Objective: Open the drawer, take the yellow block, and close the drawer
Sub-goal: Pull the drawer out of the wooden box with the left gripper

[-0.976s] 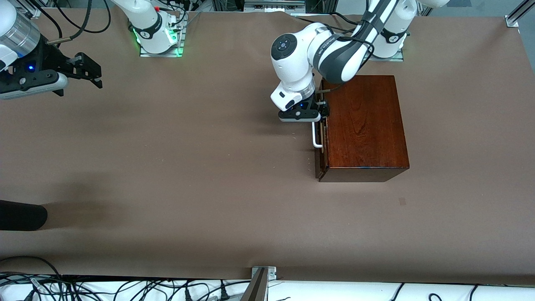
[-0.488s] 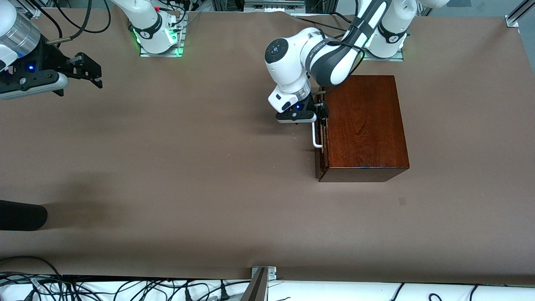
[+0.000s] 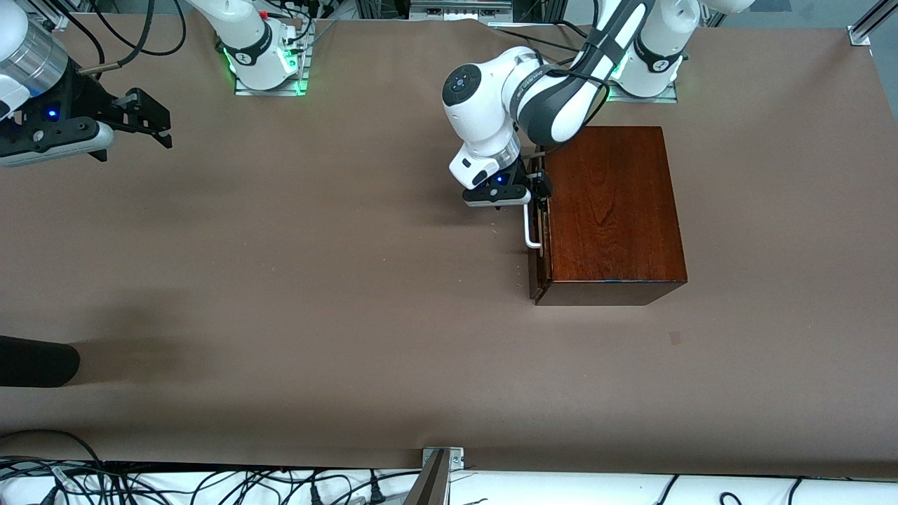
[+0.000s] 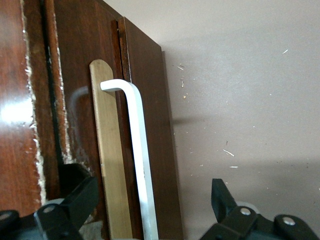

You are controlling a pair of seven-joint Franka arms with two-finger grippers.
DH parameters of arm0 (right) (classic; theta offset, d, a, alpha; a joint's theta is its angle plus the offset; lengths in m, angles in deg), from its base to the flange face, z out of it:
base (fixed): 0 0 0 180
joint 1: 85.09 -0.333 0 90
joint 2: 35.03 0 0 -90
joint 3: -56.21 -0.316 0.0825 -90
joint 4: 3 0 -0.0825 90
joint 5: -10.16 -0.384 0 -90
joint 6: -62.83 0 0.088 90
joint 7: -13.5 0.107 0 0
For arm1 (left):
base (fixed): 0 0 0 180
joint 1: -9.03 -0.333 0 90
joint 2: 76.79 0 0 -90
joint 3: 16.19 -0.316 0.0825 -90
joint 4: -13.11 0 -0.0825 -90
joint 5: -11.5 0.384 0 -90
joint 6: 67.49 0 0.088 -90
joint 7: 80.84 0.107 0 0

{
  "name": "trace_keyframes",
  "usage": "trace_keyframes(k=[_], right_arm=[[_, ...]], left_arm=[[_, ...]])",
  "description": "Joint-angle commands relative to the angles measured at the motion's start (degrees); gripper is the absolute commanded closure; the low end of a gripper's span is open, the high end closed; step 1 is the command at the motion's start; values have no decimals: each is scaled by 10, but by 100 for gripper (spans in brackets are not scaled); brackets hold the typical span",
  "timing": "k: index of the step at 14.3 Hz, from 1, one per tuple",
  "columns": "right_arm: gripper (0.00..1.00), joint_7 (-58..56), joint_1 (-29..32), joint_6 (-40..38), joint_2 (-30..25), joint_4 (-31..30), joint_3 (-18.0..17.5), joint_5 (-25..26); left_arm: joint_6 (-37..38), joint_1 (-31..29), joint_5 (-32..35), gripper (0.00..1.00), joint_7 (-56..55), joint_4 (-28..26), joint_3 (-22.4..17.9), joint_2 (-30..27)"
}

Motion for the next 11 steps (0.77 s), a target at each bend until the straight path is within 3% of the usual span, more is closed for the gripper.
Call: trace_keyframes(k=[1,11], right_arm=[[0,7,-1,-2,0,7,-2,6],[0,7,-10,3,0,8,-9,2]], left_arm=[[9,13,10,0,-18,18,-1,16],[8,14,10,0,-17,17,-3,28]])
